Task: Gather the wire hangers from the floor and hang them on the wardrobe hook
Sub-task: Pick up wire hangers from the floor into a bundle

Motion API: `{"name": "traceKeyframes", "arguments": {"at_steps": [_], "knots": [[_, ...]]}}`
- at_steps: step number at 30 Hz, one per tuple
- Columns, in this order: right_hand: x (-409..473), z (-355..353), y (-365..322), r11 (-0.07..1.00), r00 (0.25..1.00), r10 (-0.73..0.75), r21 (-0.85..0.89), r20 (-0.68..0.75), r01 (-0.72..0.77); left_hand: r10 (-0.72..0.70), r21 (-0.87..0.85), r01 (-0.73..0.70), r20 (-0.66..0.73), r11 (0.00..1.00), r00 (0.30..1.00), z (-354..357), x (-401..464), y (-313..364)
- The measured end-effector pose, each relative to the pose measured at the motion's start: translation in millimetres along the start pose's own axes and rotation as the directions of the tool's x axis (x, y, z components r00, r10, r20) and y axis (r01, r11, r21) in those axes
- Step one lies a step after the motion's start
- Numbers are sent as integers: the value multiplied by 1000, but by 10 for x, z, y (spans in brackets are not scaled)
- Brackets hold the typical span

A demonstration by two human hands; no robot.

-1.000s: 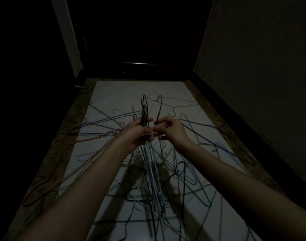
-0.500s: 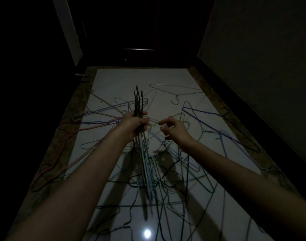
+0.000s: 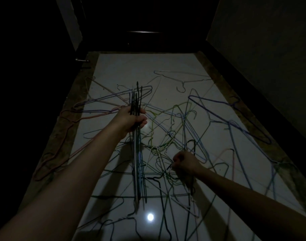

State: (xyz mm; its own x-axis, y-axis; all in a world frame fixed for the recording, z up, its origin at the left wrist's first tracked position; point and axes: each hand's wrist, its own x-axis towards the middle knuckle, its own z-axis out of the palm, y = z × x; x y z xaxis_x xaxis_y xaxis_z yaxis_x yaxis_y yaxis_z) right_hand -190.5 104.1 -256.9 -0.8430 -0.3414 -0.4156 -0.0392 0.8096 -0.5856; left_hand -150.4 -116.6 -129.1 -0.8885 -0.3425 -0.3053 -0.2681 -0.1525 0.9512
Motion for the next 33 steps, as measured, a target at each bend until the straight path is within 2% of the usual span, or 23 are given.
{"name": "traceKeyframes", "arguments": {"at_steps": [5,11,15,20,24,26,30,33], "knots": [[63,126,-49,991,997,-52,-124,-55,45,20,-29,-19,20,999,1000,-20,4,-43],[279,-282,-172,997,970,-67,-46,-232,58,19,-14,-19,-8,1000,1000,-196,-111,80],[330,-476,-174,994,941,-32,86,-336,65,60,98,-56,-46,994,997,-326,-102,151],[256,-540,-105,977,965,-33,193,-260,85,95,148,-86,-53,985,994,-285,-116,160],[256,-682,-195,924,921,15,357,-388,136,51,92,-43,-93,995,994,-271,-95,202],[322,-748,-199,929,913,19,345,-407,135,45,60,-40,-87,997,995,-253,-96,228],[284,-651,-11,974,958,15,221,-286,51,49,77,-43,-86,996,995,-227,-129,248],[181,-567,-78,969,954,-32,224,-298,102,54,95,-44,-108,994,993,-236,-138,261]]}}
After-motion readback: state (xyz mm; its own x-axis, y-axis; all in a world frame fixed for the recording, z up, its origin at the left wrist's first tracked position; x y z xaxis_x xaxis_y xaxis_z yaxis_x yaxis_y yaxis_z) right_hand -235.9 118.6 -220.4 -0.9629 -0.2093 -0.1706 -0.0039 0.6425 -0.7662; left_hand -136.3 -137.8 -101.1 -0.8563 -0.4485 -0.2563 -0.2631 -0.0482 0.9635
